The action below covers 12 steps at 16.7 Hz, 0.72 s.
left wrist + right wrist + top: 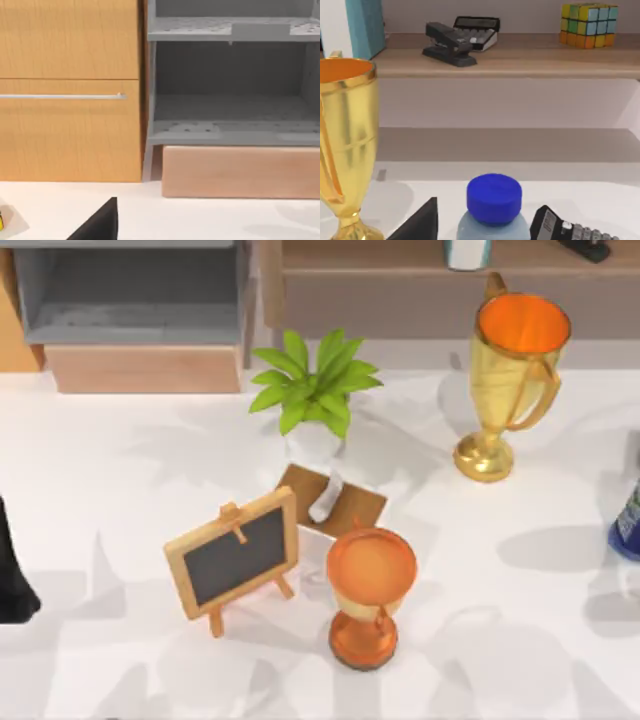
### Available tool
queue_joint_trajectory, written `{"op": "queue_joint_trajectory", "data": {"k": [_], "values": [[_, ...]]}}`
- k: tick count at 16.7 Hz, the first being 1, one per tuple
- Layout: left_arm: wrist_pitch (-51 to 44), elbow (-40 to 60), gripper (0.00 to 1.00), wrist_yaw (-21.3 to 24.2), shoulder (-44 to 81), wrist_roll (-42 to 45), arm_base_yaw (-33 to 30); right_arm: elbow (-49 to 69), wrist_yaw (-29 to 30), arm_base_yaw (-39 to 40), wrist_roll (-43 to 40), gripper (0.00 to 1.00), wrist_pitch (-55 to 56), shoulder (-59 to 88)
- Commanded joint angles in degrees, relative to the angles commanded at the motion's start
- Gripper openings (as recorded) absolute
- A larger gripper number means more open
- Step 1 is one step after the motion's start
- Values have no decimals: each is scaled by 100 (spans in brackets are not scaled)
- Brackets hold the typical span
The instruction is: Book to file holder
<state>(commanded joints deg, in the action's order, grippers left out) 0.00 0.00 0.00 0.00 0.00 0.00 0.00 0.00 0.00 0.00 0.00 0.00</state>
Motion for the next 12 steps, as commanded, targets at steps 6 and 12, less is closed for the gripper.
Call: {"op": "queue_joint_trajectory", "data": {"k": [6, 12], "values": [[144, 567, 100, -188, 583, 8, -326, 0, 0, 0, 0, 100, 0, 0], [633, 2941, 100, -1037, 3273, 118, -1503, 0, 0, 0, 0, 100, 0, 0]]}}
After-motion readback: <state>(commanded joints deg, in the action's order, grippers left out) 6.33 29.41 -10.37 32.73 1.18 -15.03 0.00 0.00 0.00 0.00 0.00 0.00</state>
